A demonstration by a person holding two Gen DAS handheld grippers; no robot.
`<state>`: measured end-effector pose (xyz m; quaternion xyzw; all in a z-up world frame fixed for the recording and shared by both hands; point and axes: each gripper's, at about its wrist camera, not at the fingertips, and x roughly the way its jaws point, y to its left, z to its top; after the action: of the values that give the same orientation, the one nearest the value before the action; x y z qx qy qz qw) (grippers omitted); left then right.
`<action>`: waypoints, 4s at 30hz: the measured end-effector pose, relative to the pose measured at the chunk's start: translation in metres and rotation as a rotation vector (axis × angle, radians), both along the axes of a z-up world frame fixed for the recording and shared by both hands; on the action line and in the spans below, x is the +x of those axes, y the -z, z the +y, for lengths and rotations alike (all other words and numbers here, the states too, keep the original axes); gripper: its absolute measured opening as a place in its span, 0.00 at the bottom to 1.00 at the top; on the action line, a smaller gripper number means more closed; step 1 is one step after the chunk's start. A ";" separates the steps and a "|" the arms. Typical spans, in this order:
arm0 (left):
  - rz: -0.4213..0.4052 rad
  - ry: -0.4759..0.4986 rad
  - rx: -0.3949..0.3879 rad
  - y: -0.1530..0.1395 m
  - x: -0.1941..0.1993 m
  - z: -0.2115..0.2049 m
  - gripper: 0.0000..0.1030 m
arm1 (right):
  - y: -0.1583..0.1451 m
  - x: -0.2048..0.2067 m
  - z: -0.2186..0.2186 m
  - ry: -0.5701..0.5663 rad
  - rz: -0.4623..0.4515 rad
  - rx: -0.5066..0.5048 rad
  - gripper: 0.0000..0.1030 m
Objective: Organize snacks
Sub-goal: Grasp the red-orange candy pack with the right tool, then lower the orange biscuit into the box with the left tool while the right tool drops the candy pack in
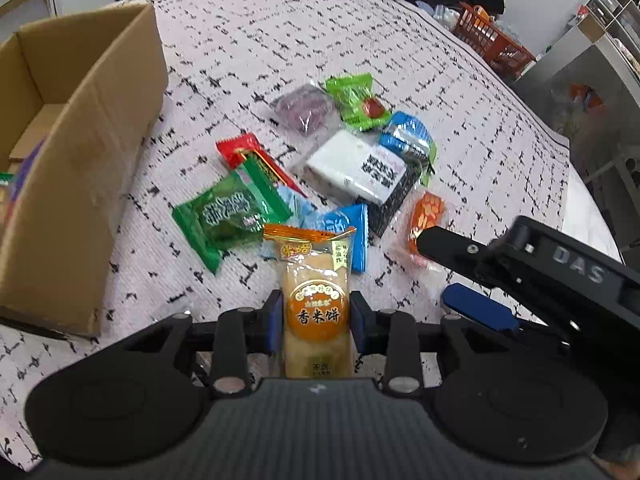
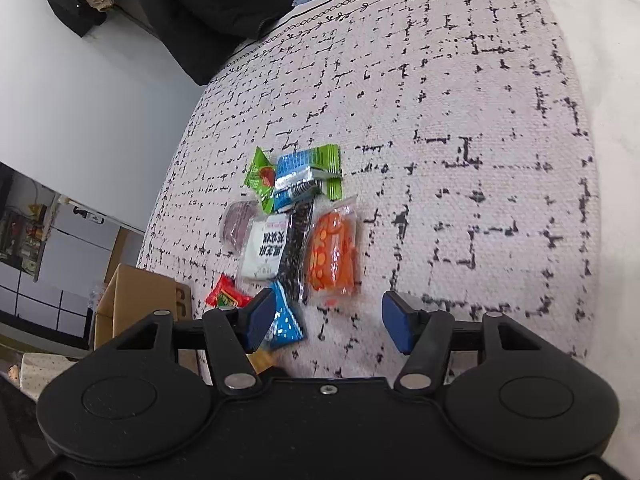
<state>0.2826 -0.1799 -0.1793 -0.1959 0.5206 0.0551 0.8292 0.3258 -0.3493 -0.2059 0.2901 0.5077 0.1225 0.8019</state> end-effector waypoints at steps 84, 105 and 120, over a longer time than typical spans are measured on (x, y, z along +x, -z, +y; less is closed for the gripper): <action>-0.302 -0.323 -0.107 -0.088 -0.092 0.212 0.33 | -0.138 -0.077 0.212 -0.231 -0.256 -0.143 0.20; -0.259 -0.419 -0.107 -0.076 -0.093 0.229 0.67 | -0.135 -0.063 0.236 -0.227 -0.235 -0.115 0.39; -0.296 -0.306 -0.040 -0.088 -0.087 0.198 0.85 | -0.119 -0.076 0.129 -0.070 -0.175 -0.241 0.55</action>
<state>0.1954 0.0186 -0.0915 -0.2950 0.3581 0.1407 0.8746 0.2499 -0.2207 -0.0871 0.1621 0.4567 0.1136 0.8673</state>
